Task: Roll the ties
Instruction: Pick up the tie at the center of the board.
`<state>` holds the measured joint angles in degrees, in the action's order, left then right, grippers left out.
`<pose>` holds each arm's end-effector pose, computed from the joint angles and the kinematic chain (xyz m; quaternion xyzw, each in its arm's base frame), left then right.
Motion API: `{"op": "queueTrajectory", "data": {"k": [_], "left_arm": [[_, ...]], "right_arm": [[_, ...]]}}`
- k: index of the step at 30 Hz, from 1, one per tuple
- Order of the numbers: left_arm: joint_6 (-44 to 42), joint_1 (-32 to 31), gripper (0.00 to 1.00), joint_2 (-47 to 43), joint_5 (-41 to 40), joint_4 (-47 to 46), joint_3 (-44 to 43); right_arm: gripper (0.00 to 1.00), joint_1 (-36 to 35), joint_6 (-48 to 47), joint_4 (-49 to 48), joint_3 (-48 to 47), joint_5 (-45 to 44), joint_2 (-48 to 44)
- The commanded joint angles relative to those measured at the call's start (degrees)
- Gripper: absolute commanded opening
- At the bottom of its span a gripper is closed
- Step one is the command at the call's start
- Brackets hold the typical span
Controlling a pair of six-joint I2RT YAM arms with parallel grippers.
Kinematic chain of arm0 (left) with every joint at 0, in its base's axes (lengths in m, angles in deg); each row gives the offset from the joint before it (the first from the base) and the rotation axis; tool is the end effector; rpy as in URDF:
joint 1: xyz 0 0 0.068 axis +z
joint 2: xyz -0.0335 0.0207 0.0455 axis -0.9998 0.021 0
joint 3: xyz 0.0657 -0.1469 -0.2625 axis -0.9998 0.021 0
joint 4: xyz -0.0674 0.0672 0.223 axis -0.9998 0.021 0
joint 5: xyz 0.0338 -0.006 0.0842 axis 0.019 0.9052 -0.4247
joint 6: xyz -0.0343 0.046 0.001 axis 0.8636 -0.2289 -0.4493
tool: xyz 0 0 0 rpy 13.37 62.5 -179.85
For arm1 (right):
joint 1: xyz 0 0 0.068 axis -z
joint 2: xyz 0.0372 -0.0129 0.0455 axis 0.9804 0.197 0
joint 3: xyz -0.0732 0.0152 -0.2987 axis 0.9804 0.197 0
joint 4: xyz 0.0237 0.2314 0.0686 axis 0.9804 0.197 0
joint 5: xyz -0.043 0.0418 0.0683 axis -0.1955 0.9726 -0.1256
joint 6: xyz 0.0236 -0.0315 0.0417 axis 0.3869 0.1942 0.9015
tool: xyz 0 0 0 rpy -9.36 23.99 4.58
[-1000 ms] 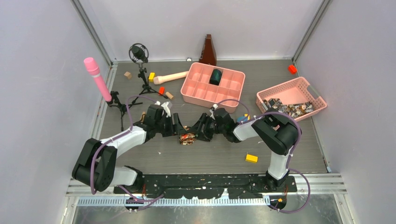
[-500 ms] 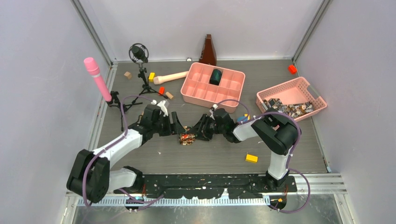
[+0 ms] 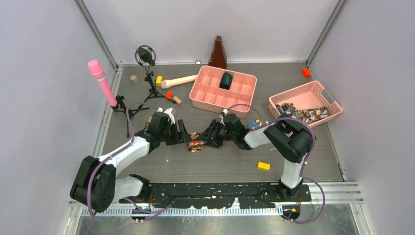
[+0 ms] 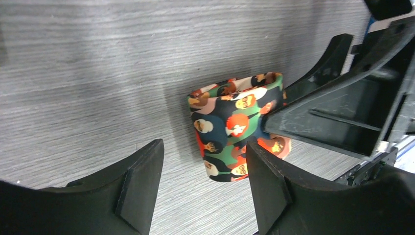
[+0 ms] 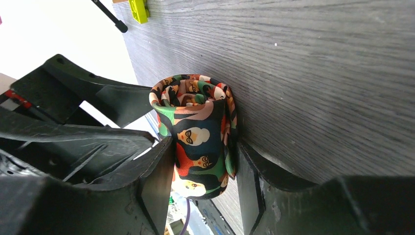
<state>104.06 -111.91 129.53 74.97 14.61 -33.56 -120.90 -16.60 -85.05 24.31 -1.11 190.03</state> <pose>0.1837 -0.0896 0.2231 -0.0517 0.9184 -0.2867 0.2677 0.2406 0.2406 0.1615 0.1107 0.8550 0.4934 0.1150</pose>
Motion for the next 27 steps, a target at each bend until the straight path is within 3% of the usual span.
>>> {"op": "queueTrajectory", "data": {"k": [1, 14, 27], "left_arm": [[0.4, 0.4, 0.64, 1.1, 0.2, -2.7, 0.5], [-0.4, 0.4, 0.62, 3.8, 1.5, -3.5, 0.1], [-0.7, 0.4, 0.61, 4.1, 1.8, -3.8, 0.2]], "right_arm": [[0.52, -0.4, -3.5, 5.1, 0.7, -3.3, -1.7], [0.55, -0.6, -5.0, 6.0, -0.3, -3.1, -2.1], [0.74, -1.9, -6.1, 5.5, -2.3, -1.2, -1.3]]}}
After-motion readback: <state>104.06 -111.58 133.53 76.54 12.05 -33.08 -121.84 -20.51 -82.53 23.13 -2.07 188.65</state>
